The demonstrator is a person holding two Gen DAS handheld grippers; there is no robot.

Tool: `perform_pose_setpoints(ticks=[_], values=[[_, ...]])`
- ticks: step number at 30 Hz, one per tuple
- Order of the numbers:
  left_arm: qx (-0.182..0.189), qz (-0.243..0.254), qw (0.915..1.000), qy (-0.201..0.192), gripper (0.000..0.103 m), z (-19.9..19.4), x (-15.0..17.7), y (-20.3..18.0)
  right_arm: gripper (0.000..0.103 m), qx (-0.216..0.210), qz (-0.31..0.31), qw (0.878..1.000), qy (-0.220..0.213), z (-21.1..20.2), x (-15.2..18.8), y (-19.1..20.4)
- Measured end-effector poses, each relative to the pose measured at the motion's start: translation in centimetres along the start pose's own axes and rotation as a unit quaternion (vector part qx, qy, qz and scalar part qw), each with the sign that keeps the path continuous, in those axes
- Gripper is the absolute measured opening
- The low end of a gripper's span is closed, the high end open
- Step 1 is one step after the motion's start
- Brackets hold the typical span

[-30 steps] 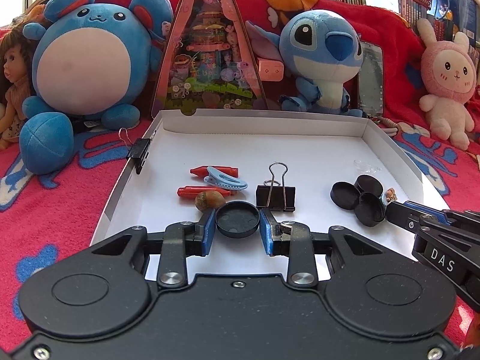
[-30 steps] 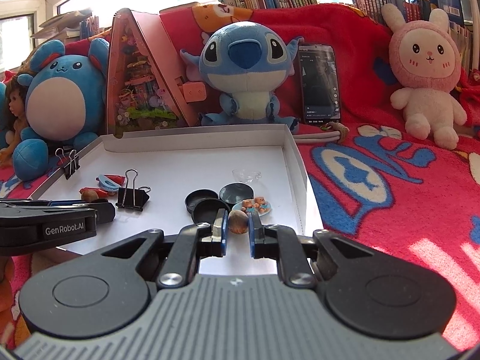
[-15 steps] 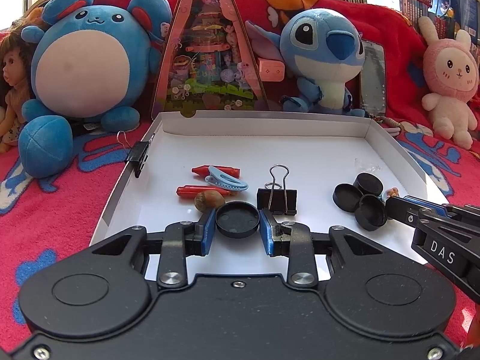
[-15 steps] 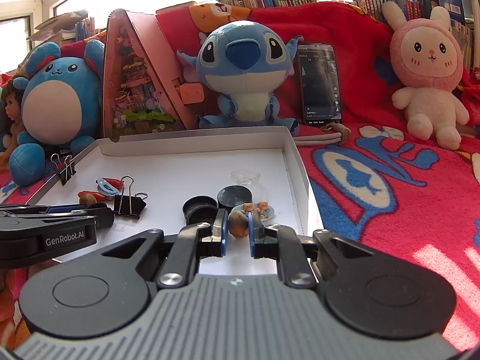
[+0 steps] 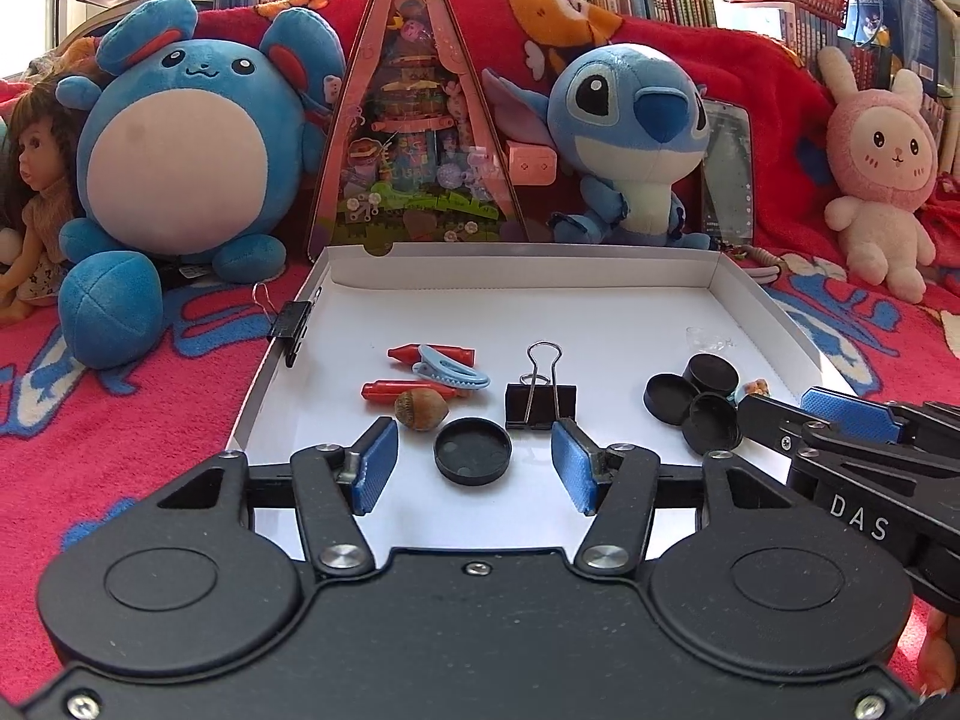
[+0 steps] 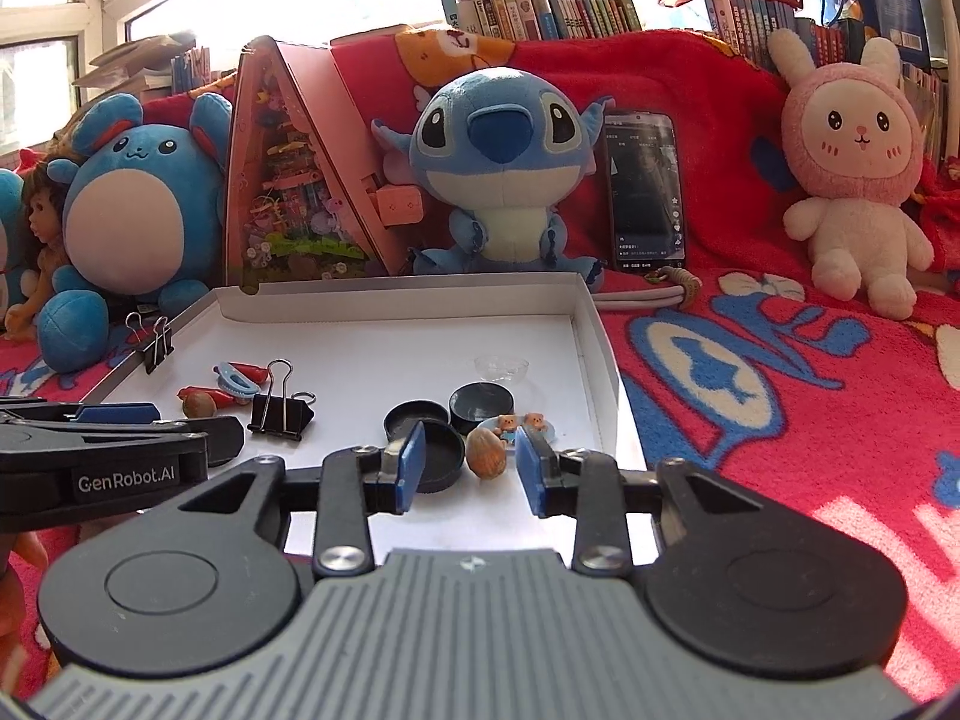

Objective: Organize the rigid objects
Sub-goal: 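Open the left tool to release the lid while the right tool releases the acorn, then withdraw both tools from the box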

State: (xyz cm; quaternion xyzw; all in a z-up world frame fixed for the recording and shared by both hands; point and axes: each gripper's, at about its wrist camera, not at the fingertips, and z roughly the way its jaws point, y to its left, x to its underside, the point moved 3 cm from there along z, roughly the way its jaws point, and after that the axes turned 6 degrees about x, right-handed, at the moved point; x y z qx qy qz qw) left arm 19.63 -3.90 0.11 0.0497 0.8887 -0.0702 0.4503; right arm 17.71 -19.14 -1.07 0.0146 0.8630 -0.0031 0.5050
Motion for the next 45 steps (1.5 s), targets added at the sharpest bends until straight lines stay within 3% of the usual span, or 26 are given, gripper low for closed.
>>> perform_pose_setpoints(ticks=[4, 8, 10, 16, 23, 40, 45], values=[[-0.001, 0.001, 1.0, -0.003, 0.074, -1.0, 0.0, -0.1, 0.063, 0.0, 0.002, 1.0, 0.001, -0.4, -0.1, 0.0], [-0.002, 0.005, 0.9998, -0.017, 0.078, -2.9, 0.5, 0.1, 0.069, 0.002, 0.007, 1.0, 0.001, -1.5, 0.0, -0.3], [0.003, 0.004, 0.9997, -0.022, 0.081, -3.9, 0.9, 0.2, 0.076, 0.002, 0.008, 1.0, -0.002, -2.3, 0.2, -0.4], [0.006, 0.001, 0.9996, -0.027, 0.083, -6.3, 2.5, 0.7, 0.086, 0.0, 0.002, 1.0, -0.003, -4.8, 1.5, -0.3], [-0.004, 0.004, 0.9997, -0.022, 0.083, -7.6, 4.7, 1.5, 0.089, 0.004, -0.007, 1.0, -0.003, -6.7, 3.2, 0.3], [-0.032, -0.005, 0.9994, 0.008, 0.084, -5.2, 6.4, 2.3, 0.099, 0.038, -0.024, 0.998, 0.045, -4.6, 5.0, 0.8], [-0.034, -0.008, 0.9994, 0.008, 0.089, -4.7, 6.6, 2.5, 0.103, 0.044, -0.025, 0.997, 0.062, -3.9, 5.1, 0.8]])
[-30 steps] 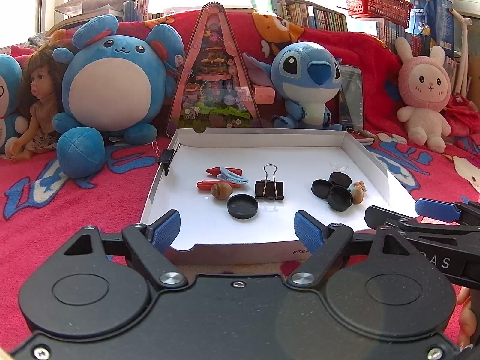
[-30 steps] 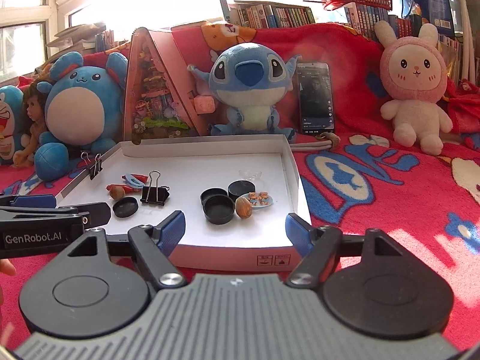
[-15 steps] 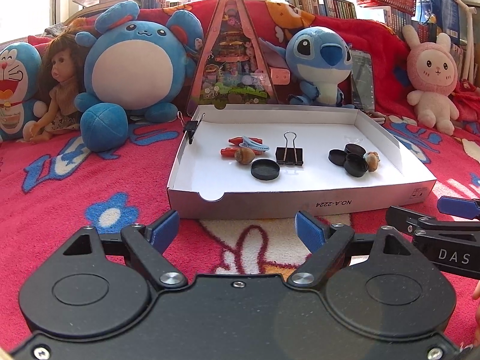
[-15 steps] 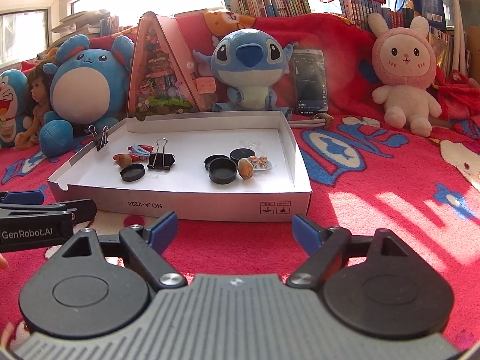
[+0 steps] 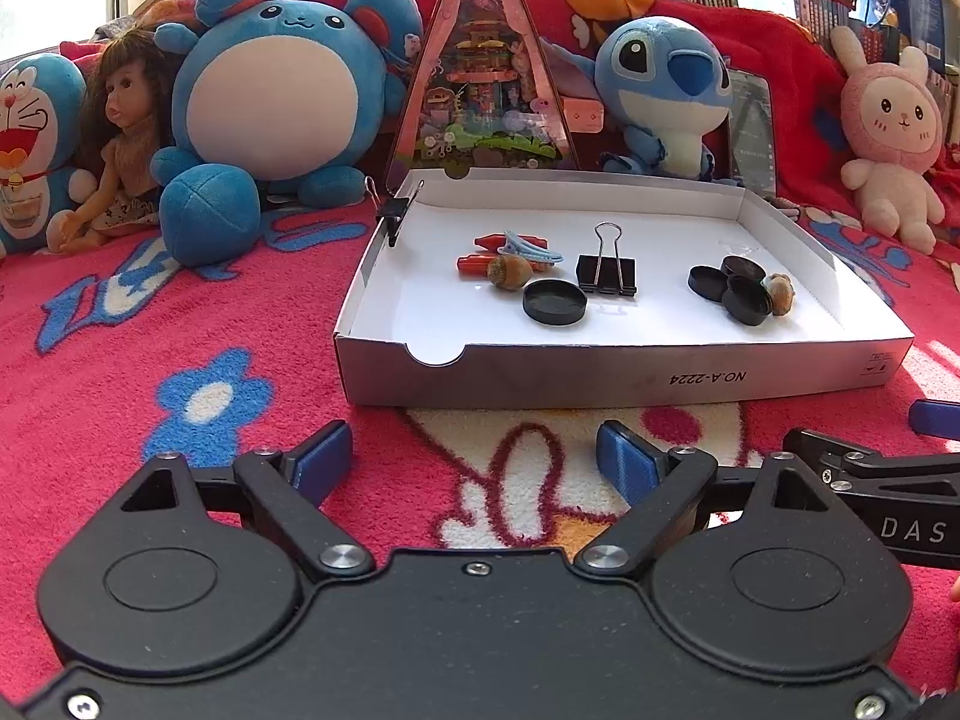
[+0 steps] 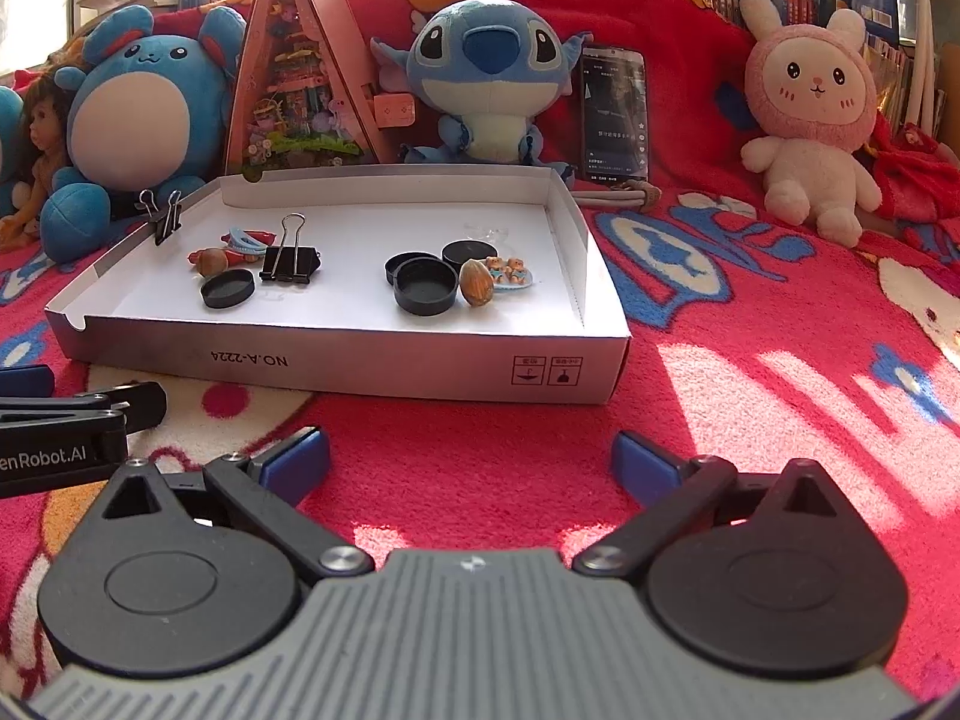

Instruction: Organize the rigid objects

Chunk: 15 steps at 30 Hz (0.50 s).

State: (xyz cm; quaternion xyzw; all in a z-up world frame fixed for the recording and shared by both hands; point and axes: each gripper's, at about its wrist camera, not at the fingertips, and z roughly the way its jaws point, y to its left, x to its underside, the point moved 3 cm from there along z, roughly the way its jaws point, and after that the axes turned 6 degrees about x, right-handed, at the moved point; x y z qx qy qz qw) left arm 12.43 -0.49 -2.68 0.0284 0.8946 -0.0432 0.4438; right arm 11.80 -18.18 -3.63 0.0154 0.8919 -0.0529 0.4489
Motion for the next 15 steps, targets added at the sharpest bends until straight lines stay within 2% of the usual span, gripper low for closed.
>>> perform_pose_setpoints(ticks=[15], values=[[-0.006, -0.008, 0.9999, 0.01, 0.103, 0.76, 0.2, 0.37, 0.103, 0.006, -0.002, 1.0, 0.013, 0.52, -0.04, 0.12]])
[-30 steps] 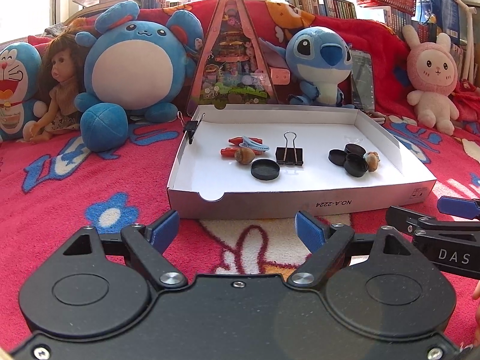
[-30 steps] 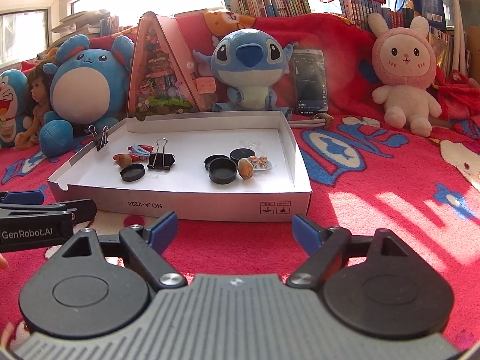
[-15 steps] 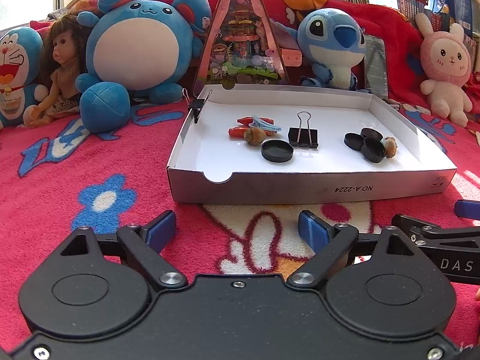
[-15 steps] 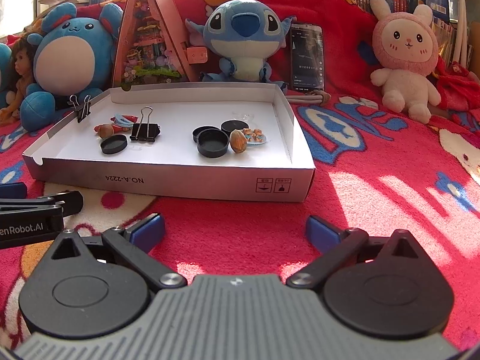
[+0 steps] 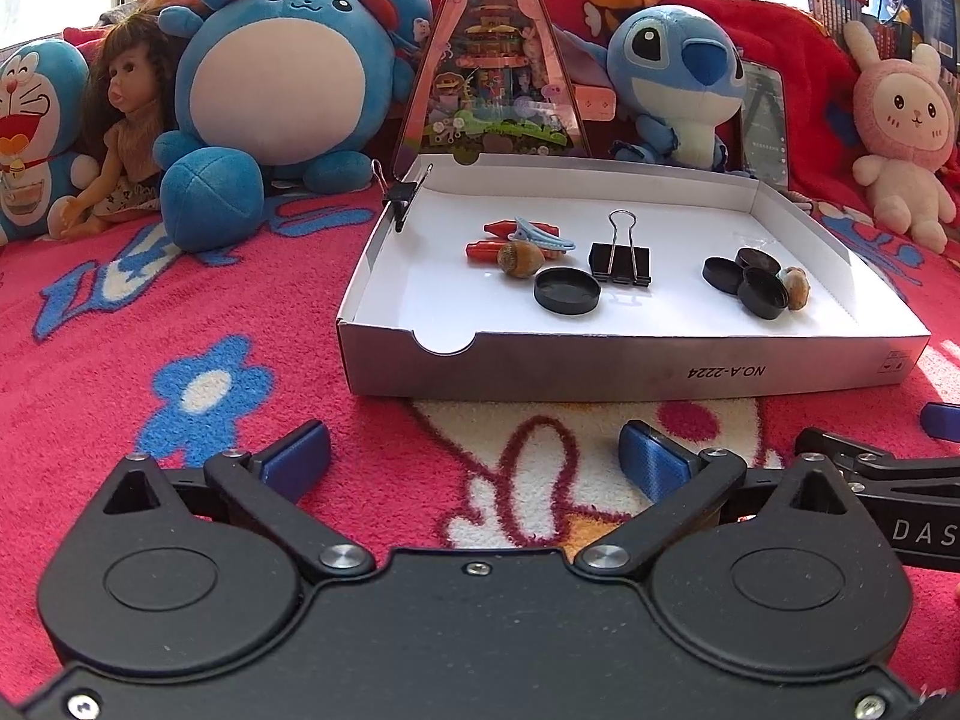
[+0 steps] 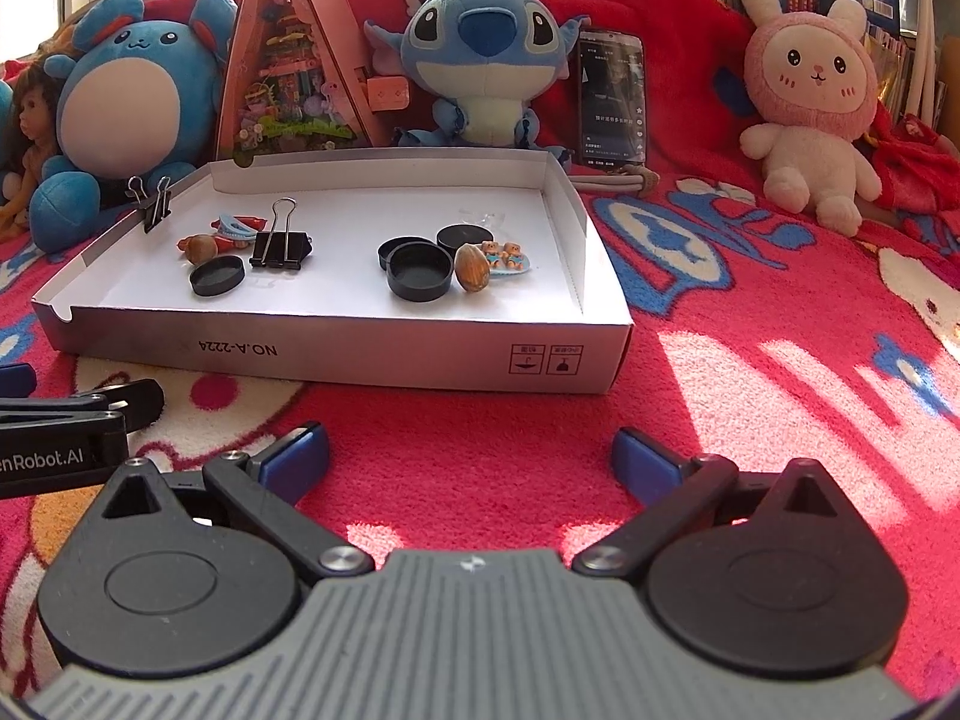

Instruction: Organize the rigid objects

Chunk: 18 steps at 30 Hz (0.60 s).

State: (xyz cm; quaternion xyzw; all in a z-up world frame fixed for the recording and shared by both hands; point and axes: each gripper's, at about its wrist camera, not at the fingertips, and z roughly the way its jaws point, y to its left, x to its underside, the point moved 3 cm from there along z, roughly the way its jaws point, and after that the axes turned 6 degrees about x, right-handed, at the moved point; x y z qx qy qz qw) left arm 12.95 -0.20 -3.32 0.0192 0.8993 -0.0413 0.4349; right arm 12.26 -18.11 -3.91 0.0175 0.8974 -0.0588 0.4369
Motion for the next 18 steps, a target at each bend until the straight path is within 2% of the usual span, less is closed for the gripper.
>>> perform_pose_setpoints(ticks=[18], values=[[0.002, -0.002, 1.0, 0.0, 0.103, 0.08, 0.01, 0.02, 0.103, 0.0, 0.0, 1.0, 0.0, -0.01, 0.03, 0.01]])
